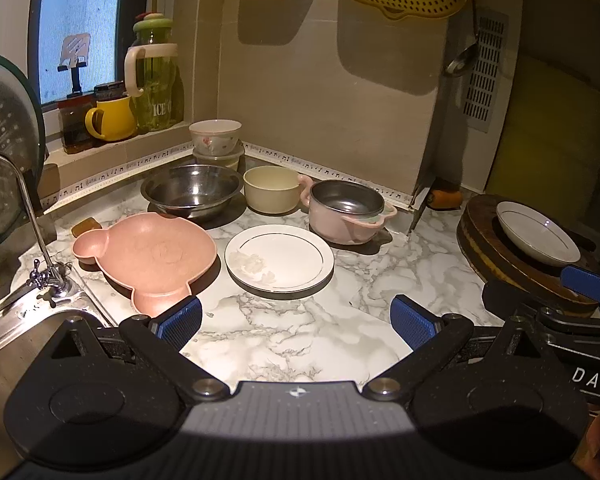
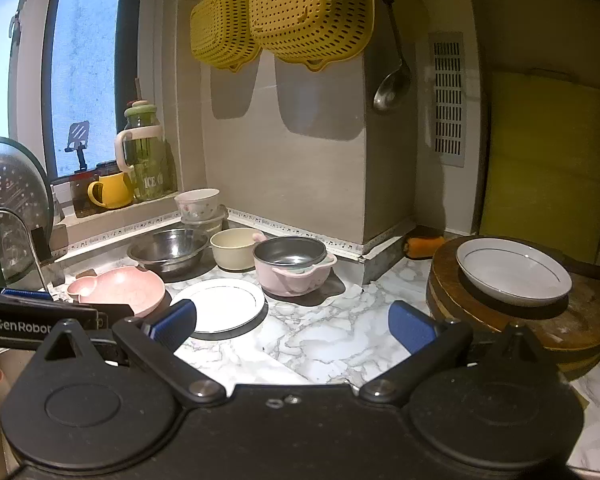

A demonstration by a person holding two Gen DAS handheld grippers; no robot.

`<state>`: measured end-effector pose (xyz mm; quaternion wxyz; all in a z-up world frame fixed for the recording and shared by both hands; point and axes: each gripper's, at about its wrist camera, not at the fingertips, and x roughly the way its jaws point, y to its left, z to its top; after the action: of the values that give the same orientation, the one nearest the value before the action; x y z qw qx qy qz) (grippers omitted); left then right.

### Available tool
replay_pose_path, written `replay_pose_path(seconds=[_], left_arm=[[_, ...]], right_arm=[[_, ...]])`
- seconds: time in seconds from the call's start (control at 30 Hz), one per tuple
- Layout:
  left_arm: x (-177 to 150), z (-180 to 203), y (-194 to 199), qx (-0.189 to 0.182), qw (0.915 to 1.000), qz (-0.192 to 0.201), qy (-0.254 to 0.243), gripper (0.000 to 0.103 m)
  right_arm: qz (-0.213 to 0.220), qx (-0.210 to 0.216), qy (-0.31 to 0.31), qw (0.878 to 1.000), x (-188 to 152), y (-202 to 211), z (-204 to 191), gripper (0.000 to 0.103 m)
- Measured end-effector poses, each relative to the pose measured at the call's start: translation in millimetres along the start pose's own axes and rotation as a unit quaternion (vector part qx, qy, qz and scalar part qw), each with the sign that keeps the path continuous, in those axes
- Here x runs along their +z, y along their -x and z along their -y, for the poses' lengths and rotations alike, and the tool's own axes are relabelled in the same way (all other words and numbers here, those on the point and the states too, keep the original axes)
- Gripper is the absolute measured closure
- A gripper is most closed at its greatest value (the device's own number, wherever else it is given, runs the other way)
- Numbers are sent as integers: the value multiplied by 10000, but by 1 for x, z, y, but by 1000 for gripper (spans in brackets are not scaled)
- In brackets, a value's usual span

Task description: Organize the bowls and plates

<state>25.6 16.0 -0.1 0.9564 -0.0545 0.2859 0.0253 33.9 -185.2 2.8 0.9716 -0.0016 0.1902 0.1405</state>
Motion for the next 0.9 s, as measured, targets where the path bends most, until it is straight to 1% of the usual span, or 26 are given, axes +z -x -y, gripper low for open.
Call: replay_pose_path(seconds=[0.13, 0.27, 0.4, 0.53, 0.63, 0.73, 0.83, 0.9], left_arm=[[5, 1, -6, 6, 10000, 3, -41, 2], [9, 2, -8, -37, 9998, 103, -139, 2], [9, 7, -16, -321, 9993, 5, -163, 2], [8, 19, -20, -586, 9980, -29, -221, 2], [11, 31, -24, -658, 9972, -40, -353, 2], [19, 46, -32, -795, 9955, -46, -508, 2], [30, 69, -50, -974, 9927, -81, -705, 2], [38, 92, -66, -1049, 9904, -128, -890, 2]], right_arm=[[-35, 52, 30, 10000, 2, -9, 3, 0], [-25, 102, -8, 9999, 6, -17, 6, 0], [-28, 107, 37, 9999, 9, -19, 7, 2], [-114, -89, 89, 9999, 8, -12, 13, 2], [-179, -238, 110, 9995, 9, -9, 22, 2], [-138, -443, 102, 9989, 13, -7, 37, 2], [-158, -566, 58, 9983, 19, -10, 58, 2], [-242, -660, 0, 9975, 23, -18, 77, 2]])
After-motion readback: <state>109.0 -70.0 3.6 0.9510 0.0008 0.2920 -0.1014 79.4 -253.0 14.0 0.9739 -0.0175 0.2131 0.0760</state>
